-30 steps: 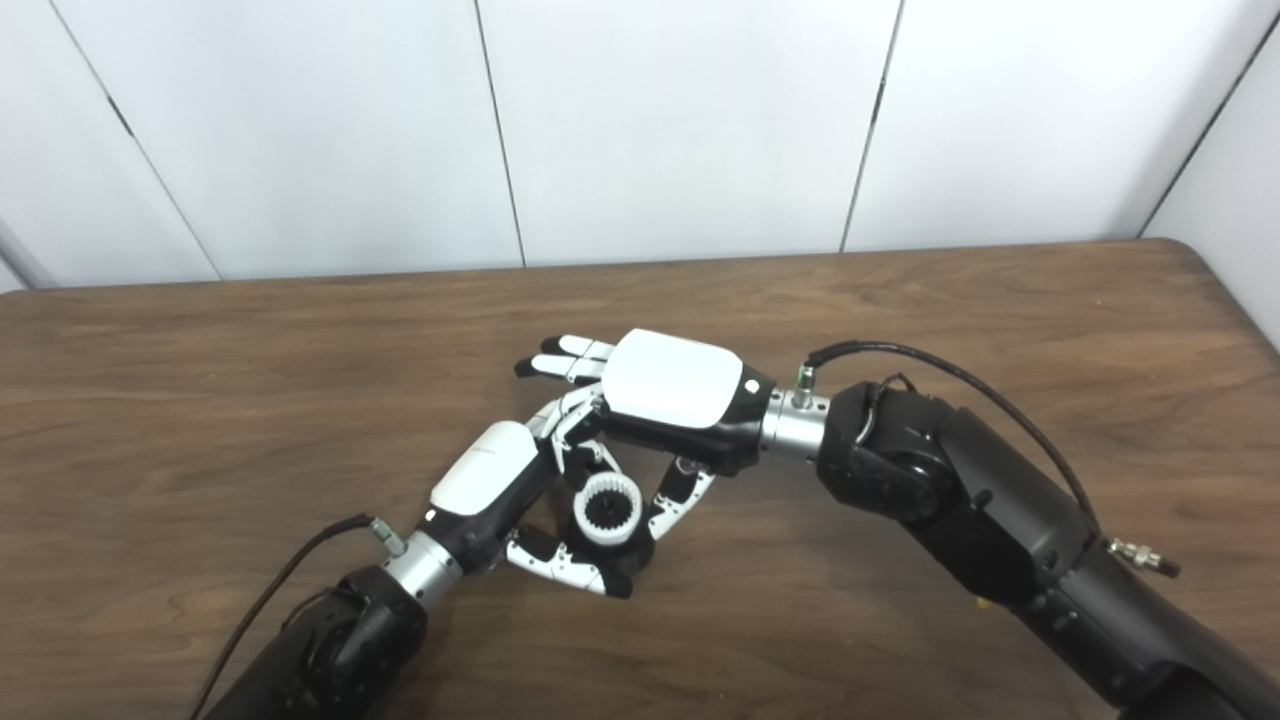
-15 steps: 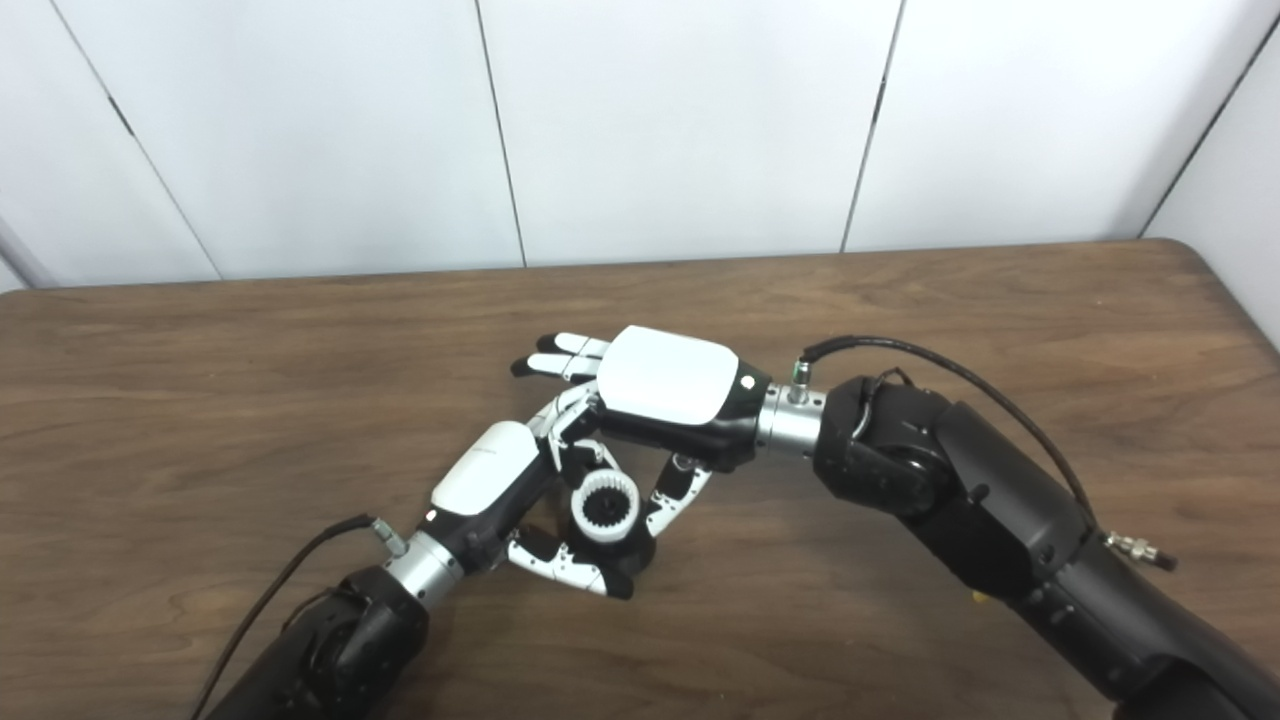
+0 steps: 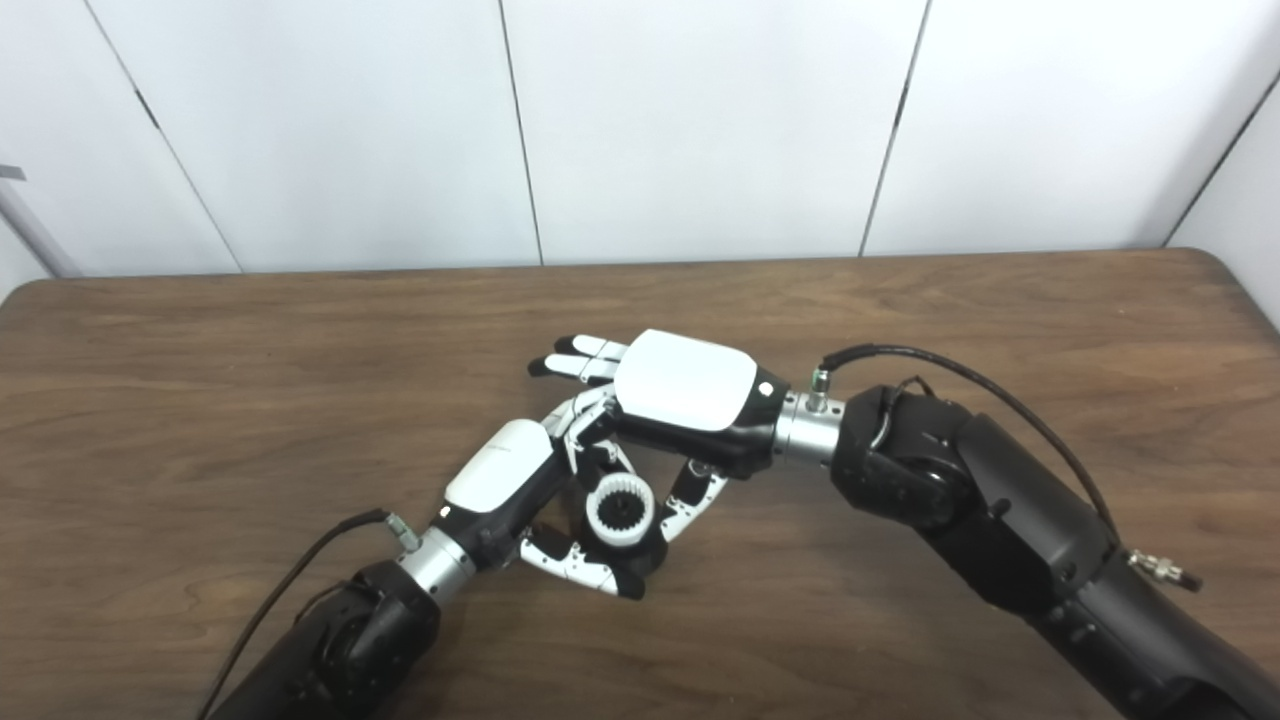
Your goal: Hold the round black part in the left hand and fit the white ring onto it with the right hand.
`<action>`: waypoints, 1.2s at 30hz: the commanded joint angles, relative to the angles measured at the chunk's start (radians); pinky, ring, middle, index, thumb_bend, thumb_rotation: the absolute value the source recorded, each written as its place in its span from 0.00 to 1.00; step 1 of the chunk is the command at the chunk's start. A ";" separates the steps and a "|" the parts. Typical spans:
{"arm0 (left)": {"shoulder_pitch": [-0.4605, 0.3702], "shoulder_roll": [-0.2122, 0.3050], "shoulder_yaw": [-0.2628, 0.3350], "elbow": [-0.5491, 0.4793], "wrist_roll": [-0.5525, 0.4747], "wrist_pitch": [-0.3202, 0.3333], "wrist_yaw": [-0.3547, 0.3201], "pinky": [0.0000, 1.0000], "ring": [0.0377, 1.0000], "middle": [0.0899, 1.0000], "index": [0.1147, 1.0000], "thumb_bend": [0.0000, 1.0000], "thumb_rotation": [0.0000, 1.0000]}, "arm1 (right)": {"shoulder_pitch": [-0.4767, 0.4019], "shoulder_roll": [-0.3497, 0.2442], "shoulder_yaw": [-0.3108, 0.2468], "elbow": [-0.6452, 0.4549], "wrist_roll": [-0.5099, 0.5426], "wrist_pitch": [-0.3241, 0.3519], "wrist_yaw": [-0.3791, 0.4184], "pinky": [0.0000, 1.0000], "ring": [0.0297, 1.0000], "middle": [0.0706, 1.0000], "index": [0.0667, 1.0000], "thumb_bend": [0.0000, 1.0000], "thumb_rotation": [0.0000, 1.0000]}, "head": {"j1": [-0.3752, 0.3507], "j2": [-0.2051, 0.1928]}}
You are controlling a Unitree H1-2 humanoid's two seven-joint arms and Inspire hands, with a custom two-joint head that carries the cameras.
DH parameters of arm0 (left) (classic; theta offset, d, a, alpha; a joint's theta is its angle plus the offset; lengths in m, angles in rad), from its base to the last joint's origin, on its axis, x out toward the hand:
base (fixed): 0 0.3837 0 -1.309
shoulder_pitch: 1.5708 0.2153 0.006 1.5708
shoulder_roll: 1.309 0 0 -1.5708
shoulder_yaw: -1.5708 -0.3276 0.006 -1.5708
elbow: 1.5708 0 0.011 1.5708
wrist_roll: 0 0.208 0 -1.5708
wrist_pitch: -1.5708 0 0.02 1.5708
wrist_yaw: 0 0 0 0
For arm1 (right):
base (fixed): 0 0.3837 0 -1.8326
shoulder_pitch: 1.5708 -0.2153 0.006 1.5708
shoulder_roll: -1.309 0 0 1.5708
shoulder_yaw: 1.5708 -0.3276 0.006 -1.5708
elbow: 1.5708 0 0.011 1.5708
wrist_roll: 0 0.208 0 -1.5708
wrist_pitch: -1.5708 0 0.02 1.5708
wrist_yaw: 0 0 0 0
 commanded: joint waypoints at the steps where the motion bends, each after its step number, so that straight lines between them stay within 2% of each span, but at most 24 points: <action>1: -0.013 -0.013 -0.037 0.002 0.025 -0.020 -0.064 1.00 0.97 0.82 0.41 0.52 0.06 | 0.015 -0.011 0.019 -0.007 -0.023 -0.012 0.058 1.00 0.95 0.71 0.44 0.52 0.14 | 0.000 -0.001; 4: -0.017 -0.014 -0.034 0.005 0.027 -0.027 -0.056 1.00 0.96 0.85 0.41 0.52 0.06 | 0.019 -0.013 0.012 -0.009 -0.023 -0.012 0.064 1.00 0.95 0.72 0.44 0.52 0.14 | 0.001 0.000; 11: -0.015 -0.015 -0.033 -0.007 0.012 -0.017 -0.075 1.00 0.98 0.82 0.41 0.52 0.06 | 0.009 -0.014 0.010 0.000 -0.038 -0.013 0.061 1.00 0.95 0.72 0.44 0.53 0.14 | 0.004 0.003; 18: -0.011 -0.025 -0.043 -0.005 0.031 -0.016 -0.067 1.00 0.98 0.78 0.42 0.52 0.06 | -0.008 0.002 0.004 0.012 -0.032 -0.009 0.086 1.00 0.97 0.73 0.44 0.53 0.14 | 0.007 -0.004; 27: -0.007 -0.032 -0.048 -0.009 0.028 -0.011 -0.068 1.00 0.99 0.80 0.41 0.52 0.06 | -0.052 0.017 0.014 0.058 -0.031 -0.013 0.047 1.00 0.97 0.72 0.44 0.52 0.14 | 0.011 -0.004; 36: 0.000 -0.031 -0.045 -0.018 0.021 -0.015 -0.066 1.00 0.98 0.79 0.41 0.52 0.06 | -0.060 0.018 0.014 0.069 -0.025 -0.013 0.056 1.00 0.97 0.71 0.44 0.52 0.14 | 0.015 0.002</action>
